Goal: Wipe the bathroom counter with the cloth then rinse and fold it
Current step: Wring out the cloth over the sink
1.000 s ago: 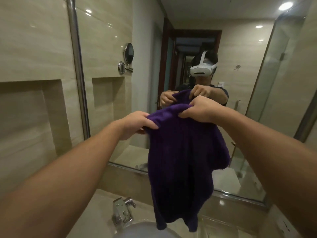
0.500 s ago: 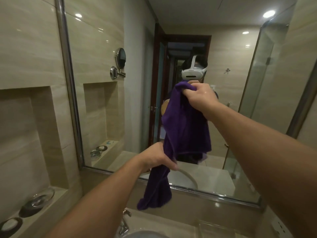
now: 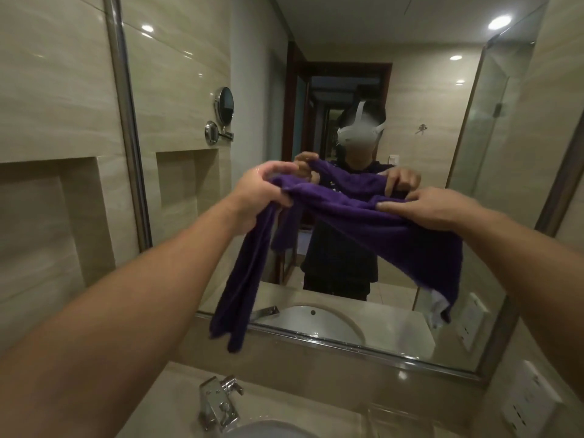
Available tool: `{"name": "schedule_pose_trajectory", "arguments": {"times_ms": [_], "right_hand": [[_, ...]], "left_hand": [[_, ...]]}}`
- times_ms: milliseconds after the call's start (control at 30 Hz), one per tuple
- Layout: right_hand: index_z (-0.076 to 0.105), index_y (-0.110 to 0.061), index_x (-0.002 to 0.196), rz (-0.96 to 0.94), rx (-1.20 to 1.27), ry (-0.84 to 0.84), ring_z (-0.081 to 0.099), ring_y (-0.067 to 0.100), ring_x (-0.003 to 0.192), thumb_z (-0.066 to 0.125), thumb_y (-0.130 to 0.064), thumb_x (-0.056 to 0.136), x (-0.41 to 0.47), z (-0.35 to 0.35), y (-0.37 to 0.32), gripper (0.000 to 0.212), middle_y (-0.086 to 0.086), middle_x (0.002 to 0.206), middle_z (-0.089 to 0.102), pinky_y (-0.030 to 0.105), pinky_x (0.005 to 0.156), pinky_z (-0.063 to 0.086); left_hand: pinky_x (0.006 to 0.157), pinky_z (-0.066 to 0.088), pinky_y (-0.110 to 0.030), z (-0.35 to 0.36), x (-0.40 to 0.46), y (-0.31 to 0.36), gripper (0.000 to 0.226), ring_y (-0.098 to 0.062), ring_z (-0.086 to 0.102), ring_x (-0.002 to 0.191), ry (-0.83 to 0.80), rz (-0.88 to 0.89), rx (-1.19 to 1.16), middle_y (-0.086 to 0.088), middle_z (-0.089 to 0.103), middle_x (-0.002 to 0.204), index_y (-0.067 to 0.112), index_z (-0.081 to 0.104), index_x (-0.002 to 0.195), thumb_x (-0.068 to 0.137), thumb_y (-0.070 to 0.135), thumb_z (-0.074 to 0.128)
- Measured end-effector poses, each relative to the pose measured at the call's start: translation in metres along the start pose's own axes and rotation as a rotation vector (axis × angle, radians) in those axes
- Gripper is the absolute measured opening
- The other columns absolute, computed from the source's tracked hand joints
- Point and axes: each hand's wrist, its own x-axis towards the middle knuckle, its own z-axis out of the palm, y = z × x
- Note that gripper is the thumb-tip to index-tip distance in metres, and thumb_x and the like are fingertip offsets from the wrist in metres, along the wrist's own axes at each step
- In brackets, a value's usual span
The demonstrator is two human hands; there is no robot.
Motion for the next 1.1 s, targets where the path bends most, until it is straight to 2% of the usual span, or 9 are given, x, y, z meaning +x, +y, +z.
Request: {"name": "schedule_pose_trajectory", "arguments": {"times_ms": [67, 167, 233, 333, 467, 733, 833, 1000, 1100], "right_hand": [[0.057, -0.029, 0.129, -0.038, 0.165, -0.004, 0.057, 0.024, 0.102, 0.037, -0.09, 0.068, -0.003, 0.026, 0.006, 0.089, 0.002, 0.119, 0.058, 0.04, 0.092, 0.046], [0.062, -0.027, 0.126, -0.1, 0.716, -0.075, 0.063, 0.019, 0.11, 0.052, -0.085, 0.063, -0.013, 0.067, 0.006, 0.086, 0.001, 0.126, 0.065, 0.037, 0.104, 0.044], [0.064, -0.025, 0.123, -0.133, 1.118, -0.257, 0.07, 0.014, 0.106, 0.061, -0.073, 0.07, -0.021, 0.09, -0.006, 0.071, -0.002, 0.118, 0.074, 0.033, 0.1, 0.049], [0.062, -0.016, 0.125, -0.216, 1.411, -0.369, 0.069, 0.018, 0.11, 0.067, -0.045, 0.087, -0.029, 0.12, -0.031, 0.049, 0.003, 0.117, 0.074, 0.036, 0.094, 0.056], [0.055, -0.014, 0.136, -0.305, 1.413, -0.496, 0.063, 0.034, 0.121, 0.085, -0.032, 0.07, -0.031, 0.158, -0.061, 0.075, 0.013, 0.13, 0.067, 0.053, 0.106, 0.048], [0.055, -0.018, 0.133, -0.282, 1.372, -0.729, 0.062, 0.032, 0.121, 0.093, -0.024, 0.058, -0.051, 0.23, -0.1, 0.084, 0.008, 0.127, 0.068, 0.051, 0.102, 0.051], [0.059, -0.016, 0.125, -0.213, 1.396, -0.711, 0.065, 0.031, 0.113, 0.087, -0.01, 0.062, -0.061, 0.237, -0.109, 0.069, 0.009, 0.117, 0.07, 0.041, 0.088, 0.057], [0.055, -0.009, 0.13, -0.129, 1.448, -0.713, 0.066, 0.037, 0.11, 0.087, -0.02, 0.067, -0.064, 0.236, -0.099, 0.071, 0.016, 0.12, 0.07, 0.047, 0.084, 0.057], [0.053, -0.003, 0.127, -0.059, 1.527, -0.689, 0.068, 0.03, 0.083, 0.075, -0.008, 0.081, -0.065, 0.227, -0.081, 0.051, 0.015, 0.097, 0.07, 0.045, 0.075, 0.058]], "left_hand": [[0.061, 0.053, -0.019, 0.002, 0.002, 0.028, 0.061, -0.008, 0.069, 0.065, -0.074, 0.053, -0.071, -0.004, 0.067, 0.1, 0.009, 0.054, 0.132, 0.08, -0.023, 0.05], [0.062, 0.054, -0.019, 0.007, 0.002, 0.061, 0.059, -0.009, 0.069, 0.065, -0.125, 0.127, -0.083, 0.0, 0.068, 0.086, 0.007, 0.054, 0.131, 0.081, -0.025, 0.045], [0.061, 0.054, -0.02, 0.014, 0.004, 0.075, 0.054, -0.009, 0.069, 0.064, -0.101, 0.178, -0.081, 0.0, 0.069, 0.082, 0.007, 0.058, 0.123, 0.082, -0.025, 0.044], [0.062, 0.054, -0.023, 0.022, 0.01, 0.083, 0.049, -0.01, 0.069, 0.062, -0.021, 0.237, -0.125, 0.0, 0.067, 0.073, 0.007, 0.064, 0.114, 0.081, -0.024, 0.045], [0.067, 0.055, -0.023, 0.02, 0.019, 0.083, 0.045, -0.01, 0.068, 0.067, 0.059, 0.262, -0.158, -0.002, 0.065, 0.082, 0.008, 0.066, 0.111, 0.082, -0.021, 0.048], [0.07, 0.055, -0.023, 0.009, 0.018, 0.077, 0.037, -0.017, 0.067, 0.084, 0.071, 0.236, -0.201, -0.006, 0.063, 0.099, 0.012, 0.067, 0.112, 0.087, -0.011, 0.054], [0.068, 0.055, -0.023, 0.001, 0.016, 0.072, 0.034, -0.015, 0.068, 0.076, 0.101, 0.221, -0.224, -0.007, 0.064, 0.094, 0.011, 0.066, 0.11, 0.089, -0.012, 0.052], [0.067, 0.056, -0.025, -0.019, 0.012, 0.066, 0.033, -0.016, 0.067, 0.073, 0.154, 0.204, -0.249, -0.007, 0.064, 0.089, 0.009, 0.065, 0.112, 0.089, -0.011, 0.051], [0.07, 0.057, -0.028, -0.03, 0.012, 0.062, 0.03, -0.018, 0.065, 0.078, 0.21, 0.185, -0.203, -0.004, 0.065, 0.086, 0.013, 0.068, 0.102, 0.089, -0.009, 0.053]]}}
